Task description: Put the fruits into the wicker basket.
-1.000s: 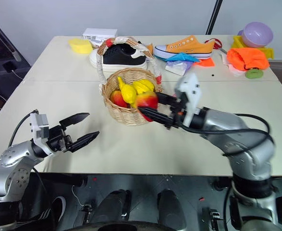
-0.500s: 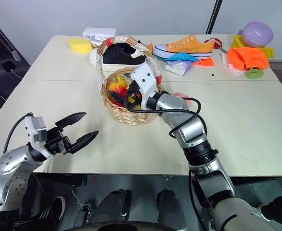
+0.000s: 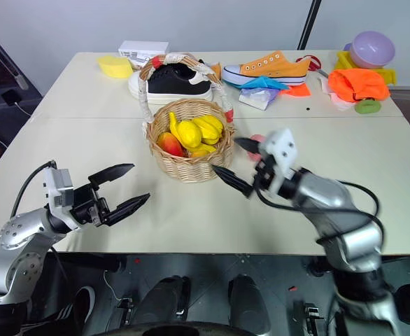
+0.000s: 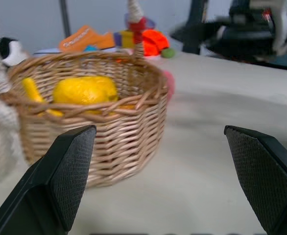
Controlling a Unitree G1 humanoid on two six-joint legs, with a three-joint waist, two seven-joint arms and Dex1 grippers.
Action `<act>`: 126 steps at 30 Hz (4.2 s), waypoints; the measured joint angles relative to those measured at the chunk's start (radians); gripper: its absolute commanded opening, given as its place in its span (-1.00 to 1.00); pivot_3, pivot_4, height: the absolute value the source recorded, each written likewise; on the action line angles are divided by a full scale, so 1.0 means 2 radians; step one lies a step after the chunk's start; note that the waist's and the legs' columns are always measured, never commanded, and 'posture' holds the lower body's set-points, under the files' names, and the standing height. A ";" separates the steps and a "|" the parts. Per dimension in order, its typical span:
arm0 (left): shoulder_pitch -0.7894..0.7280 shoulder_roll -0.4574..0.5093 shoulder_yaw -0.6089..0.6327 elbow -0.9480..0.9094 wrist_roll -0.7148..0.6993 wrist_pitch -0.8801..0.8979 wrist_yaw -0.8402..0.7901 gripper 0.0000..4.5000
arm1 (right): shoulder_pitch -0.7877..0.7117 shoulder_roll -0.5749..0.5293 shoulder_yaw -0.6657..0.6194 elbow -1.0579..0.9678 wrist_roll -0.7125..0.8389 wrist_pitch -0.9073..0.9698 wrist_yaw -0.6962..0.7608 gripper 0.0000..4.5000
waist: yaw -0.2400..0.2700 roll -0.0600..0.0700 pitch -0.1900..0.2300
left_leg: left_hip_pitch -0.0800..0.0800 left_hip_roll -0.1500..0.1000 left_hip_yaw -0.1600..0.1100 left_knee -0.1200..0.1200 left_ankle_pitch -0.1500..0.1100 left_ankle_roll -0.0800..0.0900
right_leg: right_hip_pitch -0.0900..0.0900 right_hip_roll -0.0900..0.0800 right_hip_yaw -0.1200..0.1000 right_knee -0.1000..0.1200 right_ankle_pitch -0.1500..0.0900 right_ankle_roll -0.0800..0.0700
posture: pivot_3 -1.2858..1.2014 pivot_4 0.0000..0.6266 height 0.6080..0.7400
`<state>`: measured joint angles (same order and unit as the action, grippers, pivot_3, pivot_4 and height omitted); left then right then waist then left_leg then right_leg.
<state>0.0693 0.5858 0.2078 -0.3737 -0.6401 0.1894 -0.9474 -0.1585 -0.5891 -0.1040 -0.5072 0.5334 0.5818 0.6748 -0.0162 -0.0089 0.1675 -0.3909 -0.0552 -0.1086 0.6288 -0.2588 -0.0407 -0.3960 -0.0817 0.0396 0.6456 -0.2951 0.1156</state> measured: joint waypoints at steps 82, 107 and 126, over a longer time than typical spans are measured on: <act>0.004 -0.019 0.002 0.024 0.009 -0.001 0.018 1.00 | -0.179 0.103 0.104 0.094 -0.060 -0.004 -0.059 0.97 | 0.002 0.000 0.001 | -0.001 0.000 0.000 0.000 0.000 0.000 | -0.001 0.000 0.000 0.000 0.001 -0.001 | 0.03 -0.52 1.00; -0.017 -0.022 -0.016 0.026 0.011 0.003 0.020 1.00 | -0.194 0.169 0.052 0.207 -0.142 -0.104 -0.178 0.74 | 0.000 0.000 0.001 | 0.000 0.000 0.000 0.000 0.000 0.000 | -0.001 0.001 0.000 0.001 0.001 -0.001 | 0.03 -0.52 1.00; -0.050 -0.027 -0.019 0.050 0.030 -0.013 0.028 1.00 | -0.177 0.121 -0.022 0.209 -0.120 -0.121 -0.158 -0.99 | 0.004 0.000 0.001 | 0.000 -0.001 0.000 0.000 0.000 0.000 | -0.001 0.001 0.000 0.001 0.001 -0.001 | 0.03 -0.52 1.00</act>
<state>-0.0298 0.5317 0.1694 -0.2744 -0.5794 0.1630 -0.8924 -0.5123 -0.3467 -0.1473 -0.0895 0.2929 0.3407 0.3587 -0.0086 -0.0096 0.1696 -0.3914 -0.0566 -0.1084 0.6293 -0.2583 -0.0413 -0.3977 -0.0798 0.0399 0.6469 -0.2933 0.1137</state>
